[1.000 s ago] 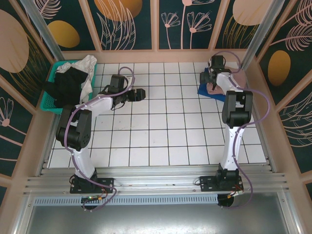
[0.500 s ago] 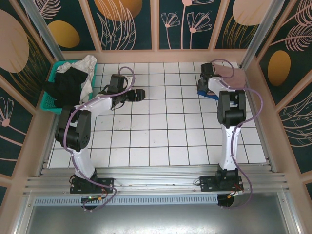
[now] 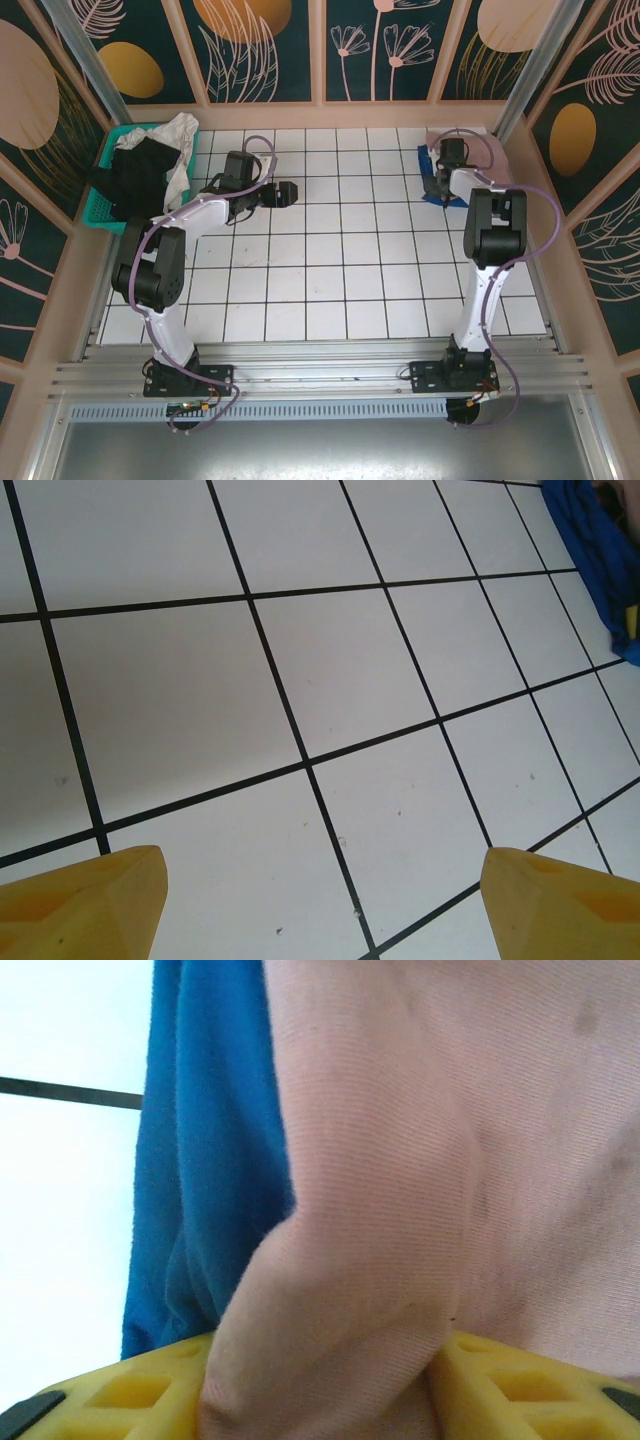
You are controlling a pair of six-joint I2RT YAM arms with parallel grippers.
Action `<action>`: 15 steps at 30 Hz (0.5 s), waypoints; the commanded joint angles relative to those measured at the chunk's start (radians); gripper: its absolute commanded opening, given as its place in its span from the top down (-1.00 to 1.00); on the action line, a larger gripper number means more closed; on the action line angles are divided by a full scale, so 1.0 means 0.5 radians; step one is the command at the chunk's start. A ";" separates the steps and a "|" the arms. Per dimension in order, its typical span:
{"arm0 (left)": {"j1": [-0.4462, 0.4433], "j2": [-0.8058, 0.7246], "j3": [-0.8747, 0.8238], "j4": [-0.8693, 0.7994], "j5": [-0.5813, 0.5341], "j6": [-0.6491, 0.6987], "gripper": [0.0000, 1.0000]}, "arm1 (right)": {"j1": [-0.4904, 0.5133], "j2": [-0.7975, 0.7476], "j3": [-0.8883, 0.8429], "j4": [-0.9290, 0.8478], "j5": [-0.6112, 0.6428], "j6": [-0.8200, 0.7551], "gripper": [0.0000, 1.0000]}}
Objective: Fold and stack the t-shirts
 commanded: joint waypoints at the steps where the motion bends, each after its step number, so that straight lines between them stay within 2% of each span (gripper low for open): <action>1: 0.014 -0.063 -0.024 0.032 0.059 0.018 -0.63 | -0.065 0.096 -0.103 -0.117 -0.125 -0.408 -0.04; 4: 0.015 -0.070 -0.039 0.055 0.084 -0.002 -0.64 | -0.115 0.088 -0.050 -0.157 -0.259 -0.473 -0.05; 10: 0.016 -0.097 -0.082 0.112 0.094 -0.048 -0.67 | -0.128 0.069 -0.060 -0.079 -0.094 -0.560 -0.22; 11: 0.016 -0.111 -0.085 0.108 0.071 -0.051 -0.71 | -0.126 0.064 -0.055 -0.077 -0.044 -0.563 -0.29; 13: 0.015 -0.151 -0.087 0.100 0.017 -0.044 -0.96 | -0.131 0.012 -0.088 -0.023 0.066 -0.542 -0.40; 15: 0.016 -0.198 -0.096 0.100 -0.044 -0.036 -0.97 | -0.132 -0.093 -0.123 0.005 0.075 -0.448 -0.48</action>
